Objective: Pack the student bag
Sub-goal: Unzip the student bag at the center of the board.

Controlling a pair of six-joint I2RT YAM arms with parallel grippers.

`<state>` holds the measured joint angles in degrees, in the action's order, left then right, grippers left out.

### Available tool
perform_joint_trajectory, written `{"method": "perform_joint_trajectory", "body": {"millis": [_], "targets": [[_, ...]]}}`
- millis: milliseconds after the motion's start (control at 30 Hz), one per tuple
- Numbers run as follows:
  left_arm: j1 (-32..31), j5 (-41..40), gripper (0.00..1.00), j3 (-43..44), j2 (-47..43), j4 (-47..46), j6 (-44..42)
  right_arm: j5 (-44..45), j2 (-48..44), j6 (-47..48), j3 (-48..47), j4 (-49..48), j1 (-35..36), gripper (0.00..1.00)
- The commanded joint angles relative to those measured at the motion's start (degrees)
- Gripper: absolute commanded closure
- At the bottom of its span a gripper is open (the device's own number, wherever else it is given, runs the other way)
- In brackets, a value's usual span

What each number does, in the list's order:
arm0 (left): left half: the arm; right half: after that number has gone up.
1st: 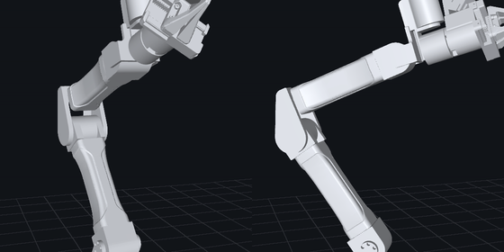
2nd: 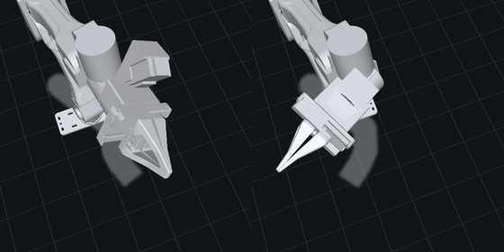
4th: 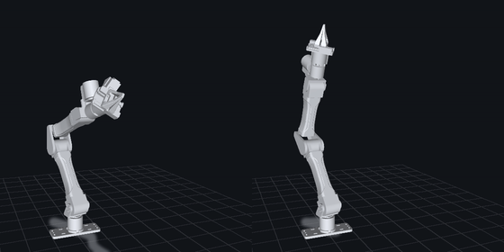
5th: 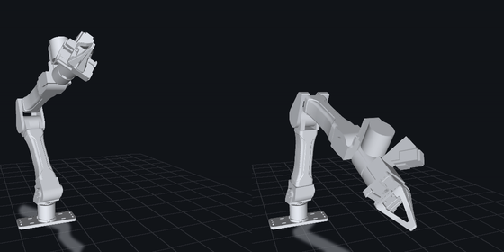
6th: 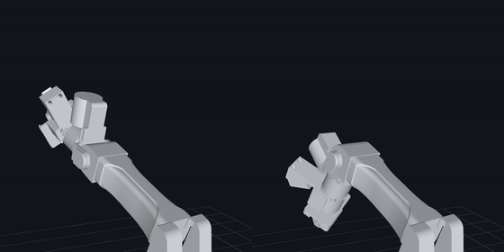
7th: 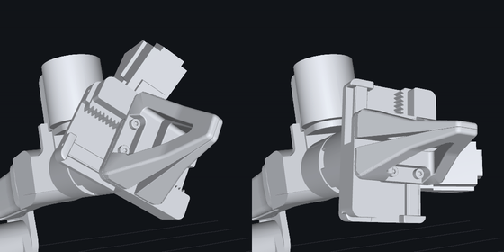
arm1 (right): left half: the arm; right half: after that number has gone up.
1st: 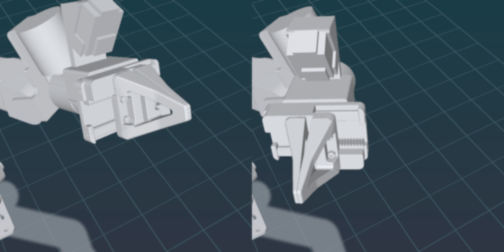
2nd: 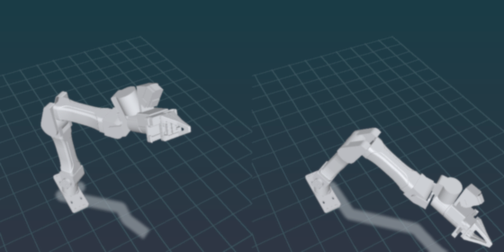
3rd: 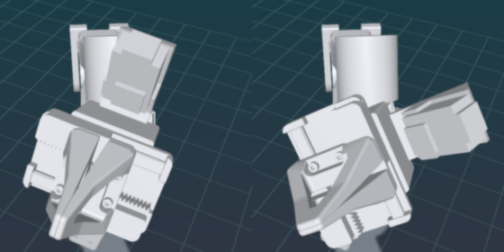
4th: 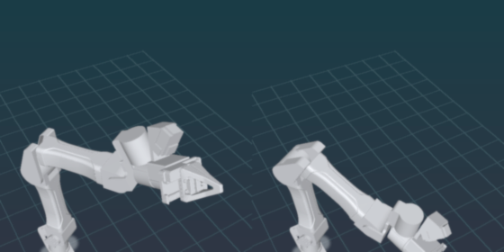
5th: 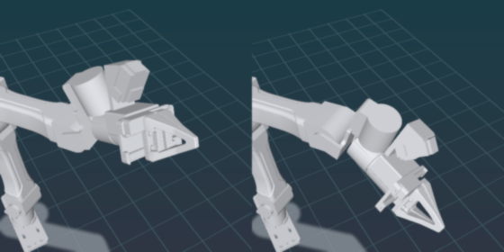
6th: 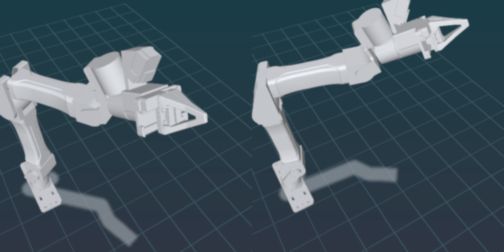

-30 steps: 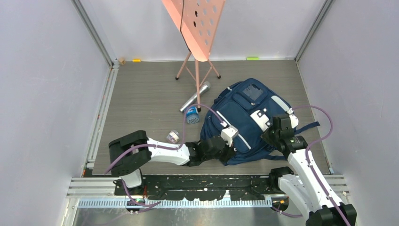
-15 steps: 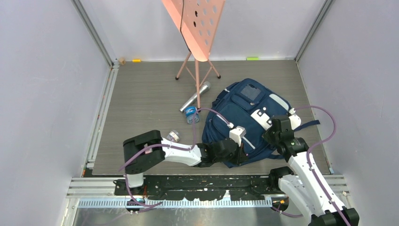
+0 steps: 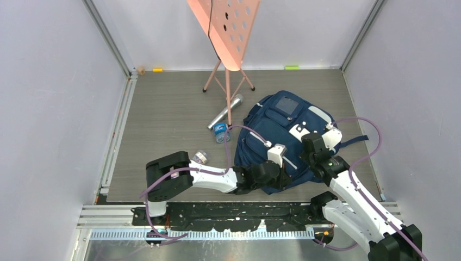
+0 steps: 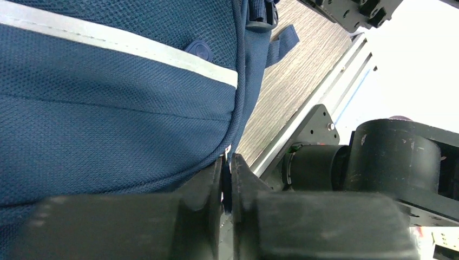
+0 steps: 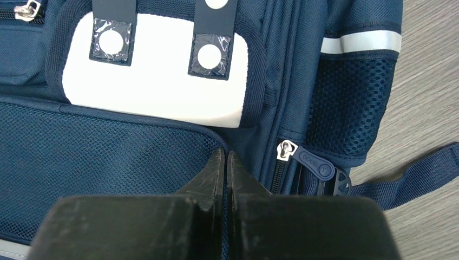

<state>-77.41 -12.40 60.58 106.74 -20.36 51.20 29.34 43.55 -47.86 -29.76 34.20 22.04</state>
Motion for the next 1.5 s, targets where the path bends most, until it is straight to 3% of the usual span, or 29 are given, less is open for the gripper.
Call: {"method": "perform_joint_trajectory", "body": {"millis": [0, 67, 167, 300, 433, 500, 733, 933, 1133, 1367, 1400, 1467], "targets": [[2.6, 1.2, 0.76, 1.0, -3.1, -7.9, 1.2, -4.0, 1.0, -2.8, -2.1, -6.2, 2.5, 0.99], [4.3, 3.2, 0.55, -0.9, -4.9, -5.2, 0.5, -1.8, 0.7, -2.2, -2.7, -5.8, 2.5, 0.99], [5.3, 3.5, 0.39, -4.0, -9.1, -1.8, -1.7, 1.8, 0.2, -1.2, -3.6, -4.0, 2.5, 0.99], [7.6, 4.6, 0.29, -9.4, -13.4, -4.3, -1.2, 6.6, 1.5, 0.2, -5.4, -2.2, 2.5, 0.99], [9.9, 2.3, 0.20, -9.5, -16.9, 5.8, -3.3, 10.6, 3.7, 0.8, -8.1, -0.9, 2.5, 0.99], [11.9, 2.6, 0.19, -8.9, -17.0, 9.6, -3.9, 12.6, 4.3, 1.2, -9.0, -0.9, 2.5, 0.99], [19.7, 8.2, 0.20, -5.3, -8.3, 4.3, -7.2, 15.8, 5.8, 1.6, -10.3, -1.9, 2.5, 1.00], [24.6, 14.3, 0.32, 5.4, 1.2, 1.0, -12.3, 12.0, 5.4, 0.9, -9.3, -4.2, 2.5, 0.99], [29.7, 18.4, 0.34, 17.1, 10.3, 2.3, -18.1, 9.0, 7.4, 3.1, -8.6, -7.2, 2.6, 0.99], [35.7, 20.9, 0.32, 28.2, 16.8, 5.6, -24.1, -0.5, 18.7, 11.8, -13.1, -15.2, 2.5, 0.99], [36.0, 21.3, 0.30, 29.1, 16.6, 6.3, -25.3, -1.1, 19.4, 13.5, -15.1, -14.8, 2.5, 0.97], [36.3, 22.3, 0.27, 29.8, 15.8, 7.4, -27.8, -2.4, 20.9, 16.0, -18.3, -12.9, 2.5, 0.79]]}}
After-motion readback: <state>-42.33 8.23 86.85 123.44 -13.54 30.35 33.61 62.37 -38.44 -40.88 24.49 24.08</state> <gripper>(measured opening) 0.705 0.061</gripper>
